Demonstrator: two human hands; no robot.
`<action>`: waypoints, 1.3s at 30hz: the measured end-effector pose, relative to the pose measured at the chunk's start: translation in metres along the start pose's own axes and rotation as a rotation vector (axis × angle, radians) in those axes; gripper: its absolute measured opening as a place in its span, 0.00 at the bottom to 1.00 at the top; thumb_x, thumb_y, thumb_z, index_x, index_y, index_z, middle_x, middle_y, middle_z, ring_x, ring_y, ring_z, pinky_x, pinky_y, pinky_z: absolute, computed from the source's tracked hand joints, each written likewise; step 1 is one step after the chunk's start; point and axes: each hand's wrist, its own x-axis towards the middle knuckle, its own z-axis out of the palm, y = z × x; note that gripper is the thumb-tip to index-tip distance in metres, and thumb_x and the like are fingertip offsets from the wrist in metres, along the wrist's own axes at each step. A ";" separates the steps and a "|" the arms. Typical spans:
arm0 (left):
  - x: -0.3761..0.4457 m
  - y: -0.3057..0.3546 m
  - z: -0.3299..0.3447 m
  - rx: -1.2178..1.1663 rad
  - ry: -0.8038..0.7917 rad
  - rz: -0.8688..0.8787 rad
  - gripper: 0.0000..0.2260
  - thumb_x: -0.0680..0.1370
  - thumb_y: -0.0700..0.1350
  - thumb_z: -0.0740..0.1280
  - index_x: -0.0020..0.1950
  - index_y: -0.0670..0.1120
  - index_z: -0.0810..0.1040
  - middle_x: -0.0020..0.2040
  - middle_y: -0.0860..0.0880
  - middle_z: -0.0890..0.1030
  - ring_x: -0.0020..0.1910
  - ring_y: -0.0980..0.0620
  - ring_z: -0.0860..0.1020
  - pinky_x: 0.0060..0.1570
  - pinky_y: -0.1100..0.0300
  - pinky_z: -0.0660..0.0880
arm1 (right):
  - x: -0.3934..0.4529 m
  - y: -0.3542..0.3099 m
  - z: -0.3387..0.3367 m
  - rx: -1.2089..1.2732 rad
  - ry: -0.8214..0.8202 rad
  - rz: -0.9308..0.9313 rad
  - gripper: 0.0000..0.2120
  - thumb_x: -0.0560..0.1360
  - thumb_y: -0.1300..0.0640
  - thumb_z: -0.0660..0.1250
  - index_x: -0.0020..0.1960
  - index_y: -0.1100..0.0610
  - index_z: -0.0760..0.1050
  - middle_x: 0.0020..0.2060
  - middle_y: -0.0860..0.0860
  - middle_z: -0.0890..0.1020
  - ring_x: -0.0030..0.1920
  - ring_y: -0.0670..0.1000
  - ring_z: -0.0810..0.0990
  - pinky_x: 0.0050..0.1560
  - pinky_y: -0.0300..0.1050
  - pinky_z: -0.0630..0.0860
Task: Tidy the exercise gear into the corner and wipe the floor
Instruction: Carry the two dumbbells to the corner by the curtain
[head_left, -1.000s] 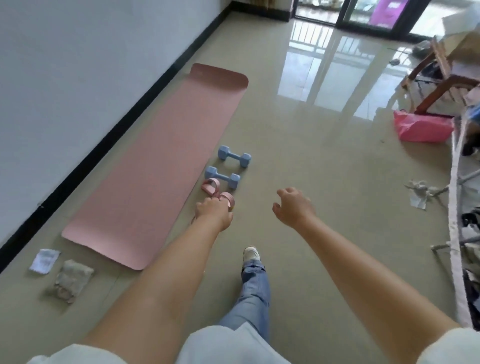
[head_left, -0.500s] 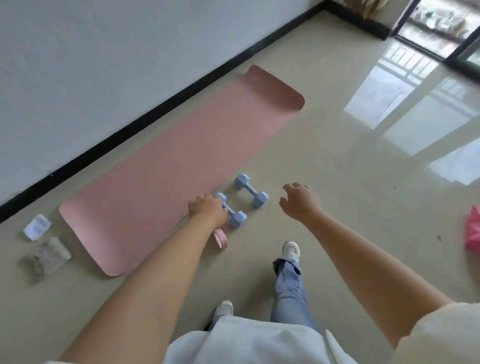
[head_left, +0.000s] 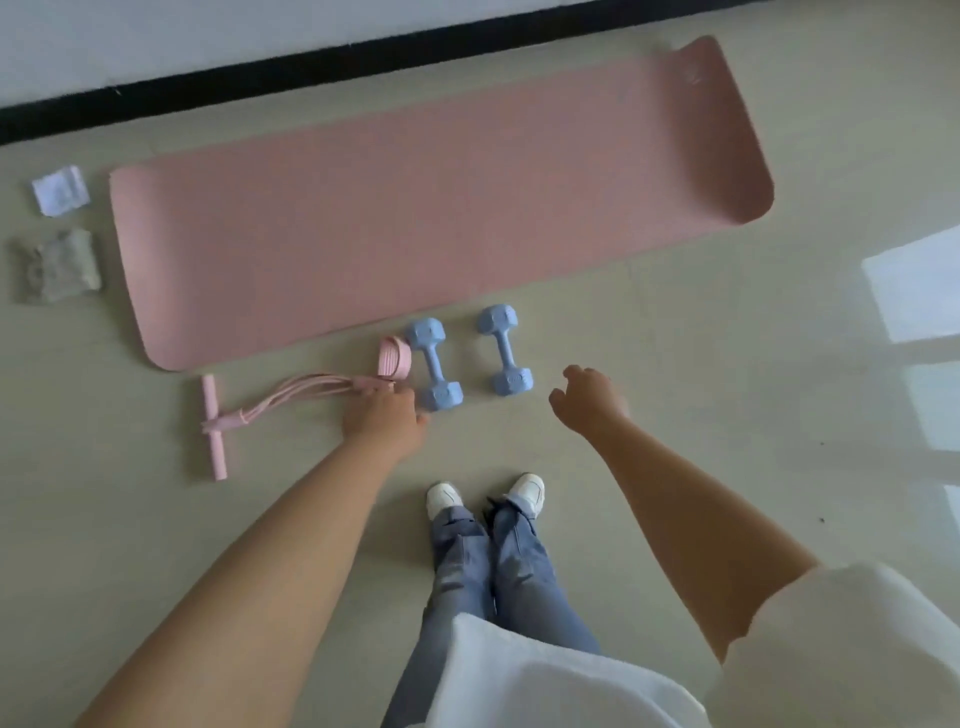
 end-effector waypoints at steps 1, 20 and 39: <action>0.012 0.002 0.006 -0.012 -0.016 -0.009 0.20 0.81 0.50 0.55 0.70 0.44 0.68 0.69 0.41 0.71 0.68 0.41 0.69 0.62 0.52 0.70 | 0.015 0.000 0.004 0.005 -0.013 -0.006 0.19 0.79 0.56 0.55 0.69 0.59 0.66 0.66 0.57 0.72 0.67 0.57 0.69 0.61 0.49 0.70; 0.444 0.054 0.281 -0.475 0.118 -0.414 0.21 0.79 0.42 0.62 0.70 0.39 0.64 0.68 0.43 0.71 0.68 0.42 0.70 0.63 0.52 0.69 | 0.450 0.039 0.278 -0.046 0.012 0.053 0.25 0.77 0.43 0.58 0.68 0.56 0.67 0.61 0.54 0.77 0.67 0.54 0.68 0.64 0.49 0.61; 0.520 0.047 0.328 -0.556 0.266 -0.410 0.17 0.80 0.38 0.58 0.67 0.35 0.61 0.67 0.37 0.72 0.66 0.38 0.73 0.60 0.48 0.70 | 0.509 0.024 0.334 0.322 0.123 0.032 0.17 0.74 0.69 0.59 0.63 0.66 0.62 0.56 0.63 0.77 0.56 0.62 0.76 0.43 0.45 0.66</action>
